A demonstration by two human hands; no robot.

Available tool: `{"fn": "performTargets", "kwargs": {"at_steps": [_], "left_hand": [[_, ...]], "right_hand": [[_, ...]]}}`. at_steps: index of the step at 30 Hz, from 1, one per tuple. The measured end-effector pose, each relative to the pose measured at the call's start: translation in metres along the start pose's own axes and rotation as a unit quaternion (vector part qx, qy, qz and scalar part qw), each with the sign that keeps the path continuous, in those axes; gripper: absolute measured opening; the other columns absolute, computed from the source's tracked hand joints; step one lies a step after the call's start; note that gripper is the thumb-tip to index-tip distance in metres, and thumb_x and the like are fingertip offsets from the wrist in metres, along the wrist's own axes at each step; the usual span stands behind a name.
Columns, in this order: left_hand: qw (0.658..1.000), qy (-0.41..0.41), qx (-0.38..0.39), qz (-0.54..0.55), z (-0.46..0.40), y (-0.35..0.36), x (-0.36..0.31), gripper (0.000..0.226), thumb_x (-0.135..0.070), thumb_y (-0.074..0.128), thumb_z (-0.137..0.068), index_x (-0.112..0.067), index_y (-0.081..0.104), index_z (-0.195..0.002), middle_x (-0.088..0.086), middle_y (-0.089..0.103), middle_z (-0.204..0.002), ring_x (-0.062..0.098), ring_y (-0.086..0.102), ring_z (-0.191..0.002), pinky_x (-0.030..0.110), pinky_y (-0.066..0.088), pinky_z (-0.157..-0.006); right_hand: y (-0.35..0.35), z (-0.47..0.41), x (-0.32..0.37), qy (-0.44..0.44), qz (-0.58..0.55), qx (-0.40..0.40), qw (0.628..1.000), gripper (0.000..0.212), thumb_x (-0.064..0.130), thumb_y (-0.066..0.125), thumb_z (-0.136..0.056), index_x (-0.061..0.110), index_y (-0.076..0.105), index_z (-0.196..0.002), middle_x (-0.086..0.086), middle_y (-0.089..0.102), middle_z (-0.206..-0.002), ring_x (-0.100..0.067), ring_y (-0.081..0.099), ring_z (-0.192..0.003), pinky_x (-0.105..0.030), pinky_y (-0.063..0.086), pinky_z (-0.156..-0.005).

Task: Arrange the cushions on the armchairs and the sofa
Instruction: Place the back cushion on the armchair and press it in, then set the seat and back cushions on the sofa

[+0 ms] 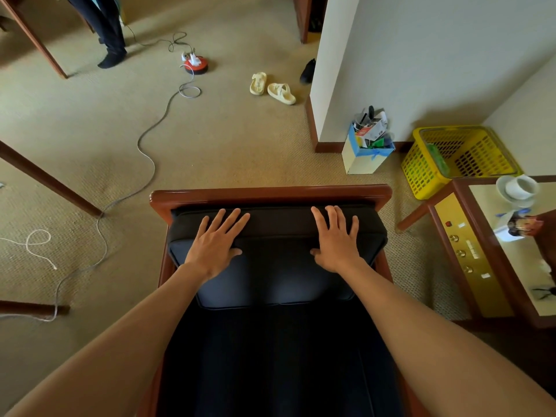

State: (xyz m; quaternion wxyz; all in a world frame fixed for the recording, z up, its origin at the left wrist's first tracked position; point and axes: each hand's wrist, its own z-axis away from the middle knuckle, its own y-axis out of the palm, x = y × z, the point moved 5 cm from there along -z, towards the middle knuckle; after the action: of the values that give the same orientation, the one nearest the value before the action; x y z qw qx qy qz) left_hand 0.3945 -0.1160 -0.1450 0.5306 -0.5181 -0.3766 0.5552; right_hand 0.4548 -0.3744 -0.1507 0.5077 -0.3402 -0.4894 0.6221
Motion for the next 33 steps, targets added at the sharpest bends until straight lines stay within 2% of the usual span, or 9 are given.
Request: {"fn": "performTargets", "kwargs": {"at_steps": [4,7,9,12,15,19,25,30,33], "left_hand": [[0.999,-0.009,0.036,-0.002,0.001,-0.003,-0.002,0.088,-0.037,0.059,-0.094,-0.033,-0.004,-0.155,-0.006,-0.002,-0.165,0.026,-0.005,-0.151,0.05,0.004,-0.121],[0.996,-0.036,0.077,0.009,0.003,-0.016,-0.012,0.087,-0.028,0.063,-0.094,-0.029,0.003,-0.157,-0.003,0.003,-0.165,0.028,0.0,-0.152,0.049,0.009,-0.121],[0.995,-0.055,0.084,0.024,0.005,-0.034,-0.023,0.077,-0.023,0.064,-0.093,-0.023,0.02,-0.155,0.001,0.02,-0.162,0.029,0.02,-0.148,0.046,0.023,-0.117],[0.995,-0.07,0.059,0.042,0.007,-0.074,-0.043,0.053,-0.027,0.064,-0.092,-0.023,0.048,-0.142,0.002,0.051,-0.144,0.027,0.049,-0.13,0.043,0.041,-0.103],[0.997,-0.051,0.008,0.05,0.01,-0.129,-0.073,0.033,-0.028,0.061,-0.092,-0.026,0.064,-0.124,0.0,0.066,-0.125,0.027,0.059,-0.117,0.04,0.045,-0.095],[0.995,-0.007,-0.072,0.062,0.016,-0.213,-0.128,0.022,-0.028,0.058,-0.091,-0.026,0.07,-0.109,-0.003,0.071,-0.109,0.022,0.064,-0.102,0.036,0.046,-0.086],[0.98,0.135,-0.135,0.059,0.054,-0.324,-0.249,0.025,-0.034,0.062,-0.092,-0.02,0.071,-0.11,0.002,0.069,-0.114,0.025,0.064,-0.104,0.042,0.053,-0.09],[0.956,0.25,-0.139,0.06,0.101,-0.387,-0.395,0.04,-0.054,0.058,-0.09,-0.026,0.065,-0.118,-0.002,0.067,-0.12,0.024,0.059,-0.114,0.042,0.046,-0.099],[0.929,0.343,-0.127,0.055,0.147,-0.416,-0.503,0.055,-0.061,0.051,-0.091,-0.023,0.058,-0.13,0.003,0.061,-0.131,0.026,0.052,-0.124,0.042,0.042,-0.102]], "right_hand": [[-0.005,0.001,-0.001,-0.003,0.005,0.06,0.998,0.106,0.035,0.067,-0.088,0.027,-0.016,-0.154,-0.011,-0.016,-0.162,-0.03,-0.021,-0.149,-0.061,-0.009,-0.116],[-0.016,0.009,0.002,-0.004,0.01,0.118,0.993,0.109,0.025,0.066,-0.087,0.026,-0.02,-0.153,-0.011,-0.023,-0.161,-0.031,-0.025,-0.147,-0.06,-0.01,-0.116],[-0.03,0.018,0.006,-0.006,-0.016,0.147,0.989,0.105,0.017,0.065,-0.086,0.025,-0.014,-0.155,-0.01,-0.021,-0.162,-0.031,-0.023,-0.148,-0.06,-0.007,-0.117],[-0.064,0.036,0.011,0.003,-0.073,0.143,0.987,0.088,0.013,0.061,-0.088,0.019,0.007,-0.157,-0.012,-0.002,-0.163,-0.033,-0.007,-0.151,-0.06,0.005,-0.12],[-0.111,0.059,0.01,0.009,-0.098,0.097,0.99,0.071,0.015,0.06,-0.09,0.017,0.027,-0.153,-0.011,0.024,-0.154,-0.033,0.022,-0.145,-0.059,0.02,-0.117],[-0.184,0.105,-0.007,0.028,-0.11,0.019,0.993,0.057,0.014,0.056,-0.086,0.019,0.046,-0.141,-0.01,0.041,-0.143,-0.032,0.041,-0.132,-0.053,0.037,-0.108],[-0.309,0.223,-0.059,0.089,-0.124,-0.13,0.98,0.042,0.009,0.058,-0.083,0.014,0.063,-0.125,-0.012,0.053,-0.134,-0.032,0.051,-0.125,-0.038,0.046,-0.099],[-0.382,0.373,-0.136,0.168,-0.122,-0.221,0.953,0.043,0.016,0.058,-0.089,0.014,0.057,-0.132,-0.012,0.051,-0.141,-0.03,0.046,-0.131,-0.038,0.041,-0.106],[-0.413,0.488,-0.19,0.245,-0.114,-0.277,0.922,0.043,0.031,0.056,-0.095,0.018,0.053,-0.136,-0.009,0.05,-0.143,-0.029,0.047,-0.131,-0.041,0.04,-0.107]]}}
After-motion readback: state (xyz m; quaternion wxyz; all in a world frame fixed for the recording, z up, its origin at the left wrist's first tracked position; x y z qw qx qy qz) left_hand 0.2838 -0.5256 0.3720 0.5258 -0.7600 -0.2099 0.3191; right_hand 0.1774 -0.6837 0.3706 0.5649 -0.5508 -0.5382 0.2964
